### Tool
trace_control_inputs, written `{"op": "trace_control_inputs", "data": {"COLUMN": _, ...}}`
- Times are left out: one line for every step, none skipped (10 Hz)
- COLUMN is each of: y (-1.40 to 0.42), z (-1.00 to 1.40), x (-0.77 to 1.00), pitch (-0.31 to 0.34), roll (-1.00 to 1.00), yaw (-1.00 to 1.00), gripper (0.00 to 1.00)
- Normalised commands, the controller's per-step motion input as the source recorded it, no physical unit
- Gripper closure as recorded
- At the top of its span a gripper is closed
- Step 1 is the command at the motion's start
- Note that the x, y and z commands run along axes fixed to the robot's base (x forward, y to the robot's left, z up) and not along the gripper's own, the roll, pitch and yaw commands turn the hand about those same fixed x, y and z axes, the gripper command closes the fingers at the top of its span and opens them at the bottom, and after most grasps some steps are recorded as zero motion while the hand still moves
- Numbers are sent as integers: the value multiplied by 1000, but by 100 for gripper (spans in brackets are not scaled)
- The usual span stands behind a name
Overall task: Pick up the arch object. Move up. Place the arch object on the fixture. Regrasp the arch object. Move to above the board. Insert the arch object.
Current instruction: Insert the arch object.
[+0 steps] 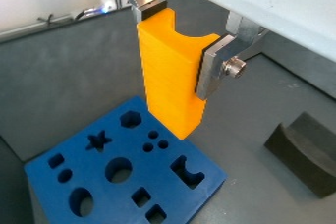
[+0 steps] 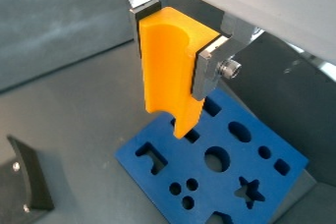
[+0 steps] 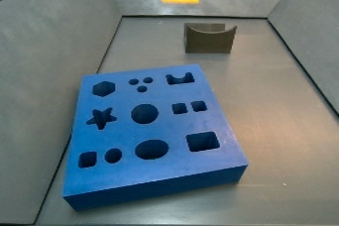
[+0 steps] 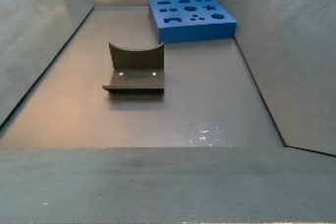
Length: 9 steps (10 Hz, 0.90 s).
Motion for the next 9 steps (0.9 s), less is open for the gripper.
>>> {"op": "trace_control_inputs", "data": {"y": 177, "z": -560, "x": 0, "pitch": -66, "roll": -64, "yaw": 320, "gripper": 100}}
{"op": "trace_control_inputs", "data": {"y": 311, "z": -557, "x": 0, "pitch": -80, "roll": -40, "yaw": 254, "gripper": 100}}
{"op": "trace_control_inputs", "data": {"y": 220, "z": -549, "x": 0, "pitch": -100, "roll": 0, "yaw": 103, "gripper": 100}}
{"op": "trace_control_inputs", "data": {"y": 86, "z": -466, "x": 0, "pitch": -20, "roll": 26, "yaw": -77, "gripper": 100}}
{"op": "trace_control_inputs", "data": {"y": 23, "z": -369, "x": 169, "pitch": -11, "roll": 69, "yaw": -309, "gripper": 100}}
{"op": "trace_control_inputs", "data": {"y": 0, "z": -440, "x": 229, "pitch": -27, "roll": 0, "yaw": -360, "gripper": 100}}
{"op": "trace_control_inputs", "data": {"y": 0, "z": -454, "x": 220, "pitch": -41, "roll": 0, "yaw": -429, "gripper": 100}}
{"op": "trace_control_inputs", "data": {"y": 6, "z": -429, "x": 34, "pitch": -11, "roll": 0, "yaw": -269, "gripper": 100}}
{"op": "trace_control_inputs", "data": {"y": 0, "z": 0, "x": 0, "pitch": 0, "roll": 13, "yaw": 0, "gripper": 100}}
